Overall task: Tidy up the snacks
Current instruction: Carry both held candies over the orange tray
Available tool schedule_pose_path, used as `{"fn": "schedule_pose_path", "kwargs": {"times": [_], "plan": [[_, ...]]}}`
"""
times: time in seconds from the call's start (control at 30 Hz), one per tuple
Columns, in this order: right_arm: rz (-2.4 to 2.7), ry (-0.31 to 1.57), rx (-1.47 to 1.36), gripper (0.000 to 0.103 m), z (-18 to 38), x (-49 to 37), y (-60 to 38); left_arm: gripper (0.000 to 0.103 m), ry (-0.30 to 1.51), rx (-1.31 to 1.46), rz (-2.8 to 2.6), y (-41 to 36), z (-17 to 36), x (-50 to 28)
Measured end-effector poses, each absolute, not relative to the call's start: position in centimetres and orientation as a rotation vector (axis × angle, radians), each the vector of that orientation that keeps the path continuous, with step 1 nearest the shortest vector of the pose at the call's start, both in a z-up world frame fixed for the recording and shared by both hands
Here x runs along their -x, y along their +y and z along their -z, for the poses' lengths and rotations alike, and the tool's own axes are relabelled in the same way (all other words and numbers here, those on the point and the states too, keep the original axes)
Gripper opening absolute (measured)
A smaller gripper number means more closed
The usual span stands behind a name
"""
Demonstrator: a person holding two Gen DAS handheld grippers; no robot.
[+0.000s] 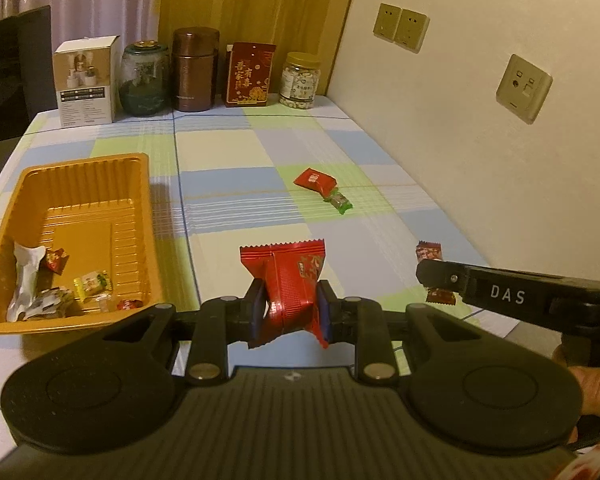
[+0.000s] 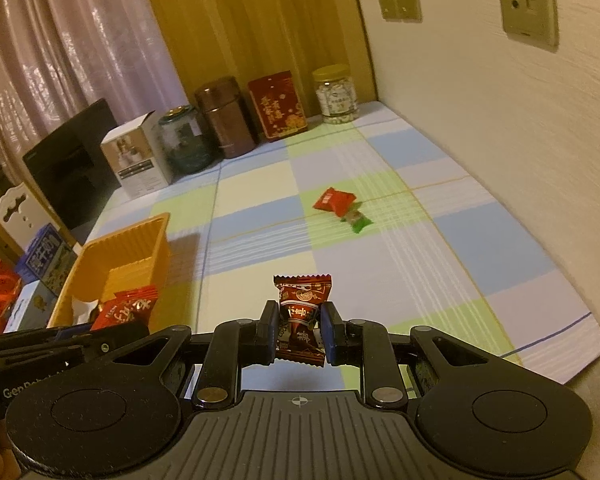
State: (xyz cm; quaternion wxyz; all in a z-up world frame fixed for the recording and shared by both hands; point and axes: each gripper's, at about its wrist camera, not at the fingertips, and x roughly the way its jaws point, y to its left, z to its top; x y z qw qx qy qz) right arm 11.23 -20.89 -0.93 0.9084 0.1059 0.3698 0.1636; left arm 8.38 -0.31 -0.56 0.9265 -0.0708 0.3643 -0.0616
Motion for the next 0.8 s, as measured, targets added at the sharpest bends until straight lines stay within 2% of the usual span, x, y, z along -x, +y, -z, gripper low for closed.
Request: {"fn": "schedule_pose_path", "kwargs": {"times": [0.8], "plan": [[-0.488, 0.780, -0.142, 0.023, 0.8, -10.3, -13.2, 0.024, 0.732, 0.196, 0.012, 6.0, 0.4, -5.9]]}}
